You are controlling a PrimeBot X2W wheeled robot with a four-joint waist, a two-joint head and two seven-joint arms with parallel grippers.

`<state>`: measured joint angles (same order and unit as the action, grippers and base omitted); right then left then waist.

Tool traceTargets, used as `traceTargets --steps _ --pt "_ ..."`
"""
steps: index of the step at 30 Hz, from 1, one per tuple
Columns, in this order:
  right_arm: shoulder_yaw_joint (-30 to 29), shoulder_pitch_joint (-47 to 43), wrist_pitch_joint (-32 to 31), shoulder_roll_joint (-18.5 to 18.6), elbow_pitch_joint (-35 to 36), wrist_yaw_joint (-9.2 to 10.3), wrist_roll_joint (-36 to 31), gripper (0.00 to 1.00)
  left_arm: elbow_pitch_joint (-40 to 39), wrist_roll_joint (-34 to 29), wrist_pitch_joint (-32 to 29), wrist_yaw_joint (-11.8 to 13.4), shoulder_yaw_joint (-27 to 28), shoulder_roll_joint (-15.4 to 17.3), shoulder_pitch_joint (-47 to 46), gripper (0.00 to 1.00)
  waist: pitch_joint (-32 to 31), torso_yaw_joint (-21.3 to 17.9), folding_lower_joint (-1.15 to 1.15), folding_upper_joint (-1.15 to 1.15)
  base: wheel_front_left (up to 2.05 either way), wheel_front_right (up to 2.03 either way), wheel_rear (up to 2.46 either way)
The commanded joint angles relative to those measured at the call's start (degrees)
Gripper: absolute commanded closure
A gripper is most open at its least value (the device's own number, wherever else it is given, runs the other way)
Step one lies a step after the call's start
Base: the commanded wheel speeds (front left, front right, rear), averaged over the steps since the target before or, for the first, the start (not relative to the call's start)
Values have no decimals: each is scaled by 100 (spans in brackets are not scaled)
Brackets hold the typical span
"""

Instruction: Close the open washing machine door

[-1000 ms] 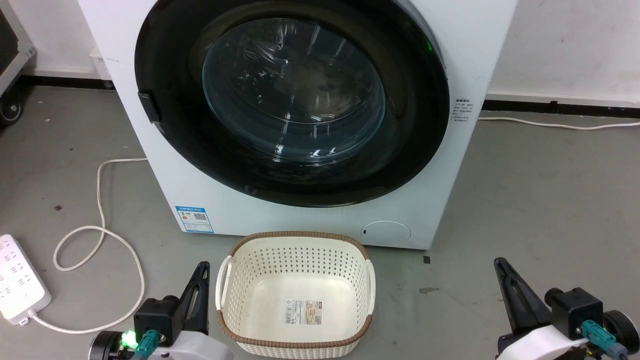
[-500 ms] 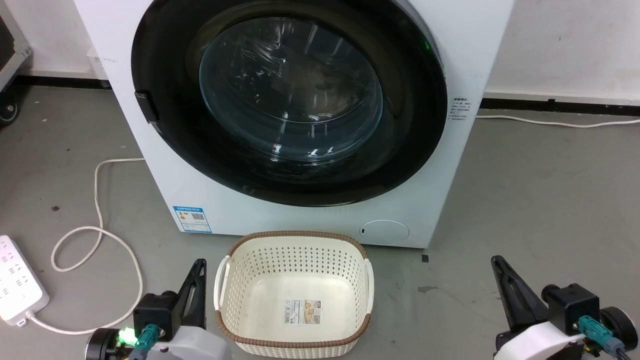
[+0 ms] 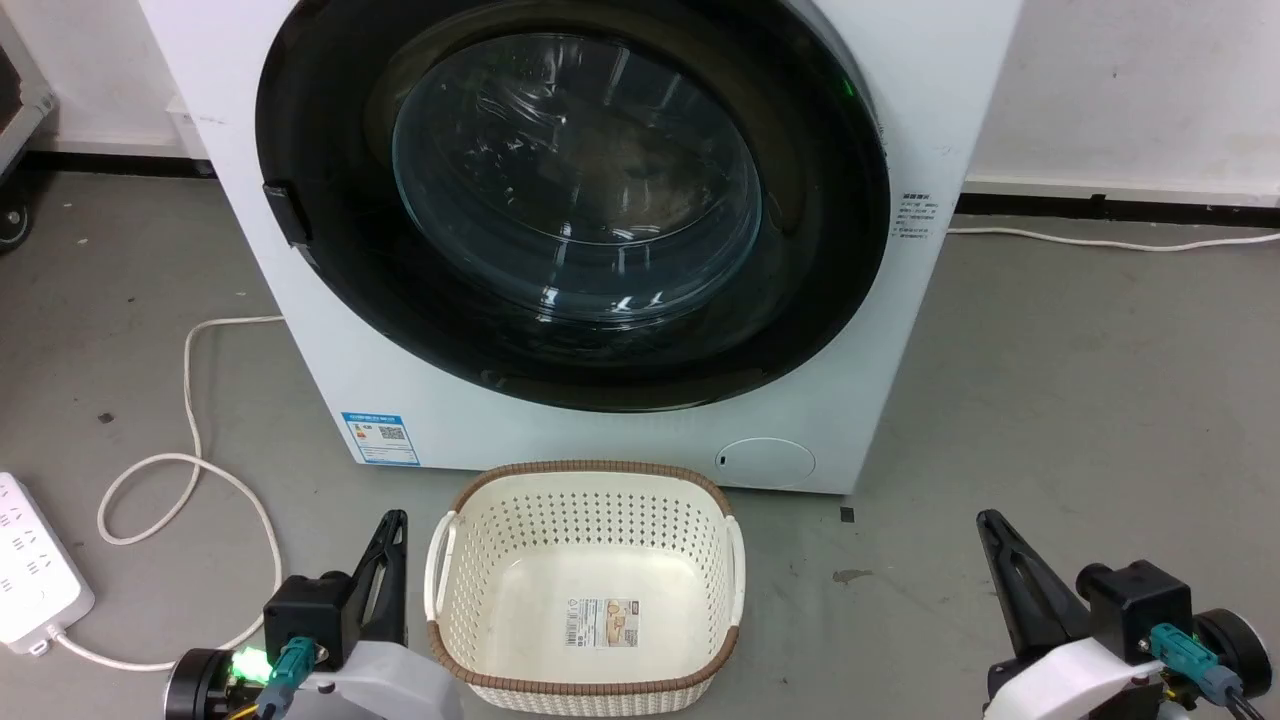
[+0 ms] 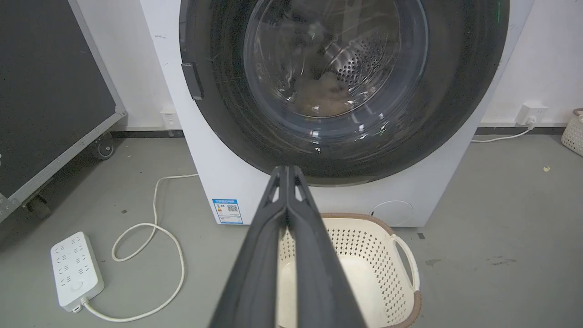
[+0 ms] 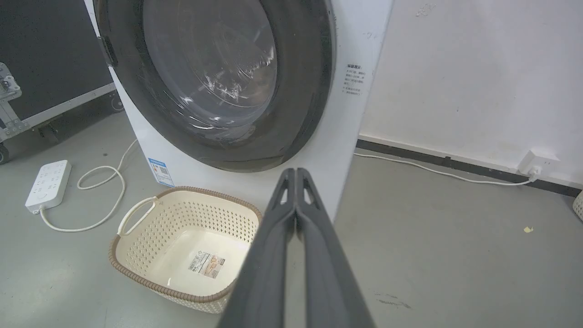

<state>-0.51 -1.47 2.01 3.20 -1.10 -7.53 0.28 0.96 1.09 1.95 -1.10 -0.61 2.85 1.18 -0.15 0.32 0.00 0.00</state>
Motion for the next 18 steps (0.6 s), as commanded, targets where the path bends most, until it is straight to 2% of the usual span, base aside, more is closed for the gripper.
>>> traceTargets --steps 1,18 --pt "17 112 -58 -29 57 4 -25 100 -36 -55 -53 50 31 2 -82 100 2 -4 0 0 0 0 0" --pt "51 147 -201 -33 110 4 -28 100 -96 -109 -195 110 61 3 -118 100 15 -32 0 0 0 0 0"
